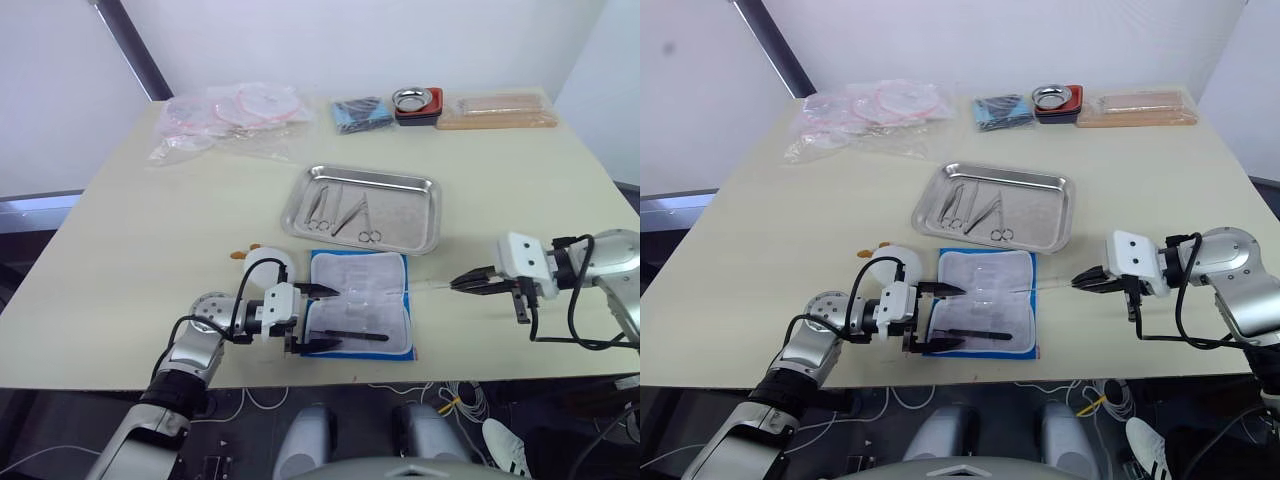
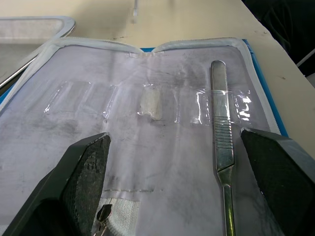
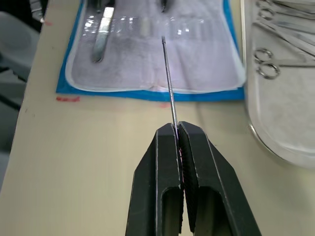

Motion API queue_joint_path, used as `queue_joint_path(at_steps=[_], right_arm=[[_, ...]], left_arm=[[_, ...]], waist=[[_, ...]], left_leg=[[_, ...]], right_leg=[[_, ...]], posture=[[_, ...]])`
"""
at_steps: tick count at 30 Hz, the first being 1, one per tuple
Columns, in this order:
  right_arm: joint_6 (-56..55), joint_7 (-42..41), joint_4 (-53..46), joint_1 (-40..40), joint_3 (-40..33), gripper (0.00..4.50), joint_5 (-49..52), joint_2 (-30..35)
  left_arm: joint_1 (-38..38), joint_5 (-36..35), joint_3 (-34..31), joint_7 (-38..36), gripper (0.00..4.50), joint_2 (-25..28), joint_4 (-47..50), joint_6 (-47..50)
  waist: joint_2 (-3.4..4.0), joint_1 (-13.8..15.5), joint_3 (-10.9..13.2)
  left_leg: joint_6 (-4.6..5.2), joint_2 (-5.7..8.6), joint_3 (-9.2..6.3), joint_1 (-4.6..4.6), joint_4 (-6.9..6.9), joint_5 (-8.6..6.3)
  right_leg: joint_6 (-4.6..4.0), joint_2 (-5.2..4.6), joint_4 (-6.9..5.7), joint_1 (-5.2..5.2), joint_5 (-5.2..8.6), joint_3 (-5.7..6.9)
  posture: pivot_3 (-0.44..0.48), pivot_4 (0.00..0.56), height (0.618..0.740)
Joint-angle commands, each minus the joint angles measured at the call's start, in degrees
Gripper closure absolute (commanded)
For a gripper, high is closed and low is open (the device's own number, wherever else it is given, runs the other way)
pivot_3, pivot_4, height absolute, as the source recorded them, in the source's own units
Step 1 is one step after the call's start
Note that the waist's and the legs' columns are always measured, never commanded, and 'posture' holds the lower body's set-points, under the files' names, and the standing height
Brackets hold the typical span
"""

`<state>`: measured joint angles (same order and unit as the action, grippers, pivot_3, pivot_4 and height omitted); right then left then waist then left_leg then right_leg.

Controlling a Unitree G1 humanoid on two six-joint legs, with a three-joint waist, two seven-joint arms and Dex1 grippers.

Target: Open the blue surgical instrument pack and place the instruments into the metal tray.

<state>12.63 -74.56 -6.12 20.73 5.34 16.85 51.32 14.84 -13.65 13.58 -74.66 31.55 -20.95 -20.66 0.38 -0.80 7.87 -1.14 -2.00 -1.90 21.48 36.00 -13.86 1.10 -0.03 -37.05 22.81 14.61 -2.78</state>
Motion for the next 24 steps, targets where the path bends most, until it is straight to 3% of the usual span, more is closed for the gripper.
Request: queue_joint_path(at_steps=[1, 15, 24], right_arm=[[6.85, 7.88, -0.73, 1.56, -2.52, 4.48, 1.92, -4.31], [27.45, 34.09, -0.95, 7.91, -1.43, 4.48, 0.71, -23.39], [31.48, 54.31, 8.55, 14.16, -1.54, 4.48, -6.76, -37.02]], left_arm=[[-3.00, 7.68, 4.56, 1.14, 0.00, 0.24, -8.31, 2.06], [-2.93, 7.65, 4.74, 1.10, 0.00, 0.03, -7.44, 2.90], [-3.56, 7.44, 4.66, 1.14, 0.00, 0.40, -6.37, 3.52]], waist=[[0.01, -0.02, -0.01], [0.23, 0.13, -0.12], [0.57, 0.04, -0.33]], left_leg=[[0.00, 0.02, -0.01, 0.04, 0.00, 0.00], [0.04, 0.15, -0.13, 0.20, 0.03, 0.01], [0.06, 0.18, -0.15, 0.22, 0.04, 0.02]], right_leg=[[0.00, 0.00, 0.00, 0.01, 0.00, 0.00], [0.02, 0.00, 0.02, -0.01, -0.01, 0.07], [0.02, 0.01, 0.01, -0.01, -0.02, 0.06]], posture=[[0.000, 0.150, 0.740], [0.000, 0.150, 0.740], [0.000, 0.150, 0.740]])
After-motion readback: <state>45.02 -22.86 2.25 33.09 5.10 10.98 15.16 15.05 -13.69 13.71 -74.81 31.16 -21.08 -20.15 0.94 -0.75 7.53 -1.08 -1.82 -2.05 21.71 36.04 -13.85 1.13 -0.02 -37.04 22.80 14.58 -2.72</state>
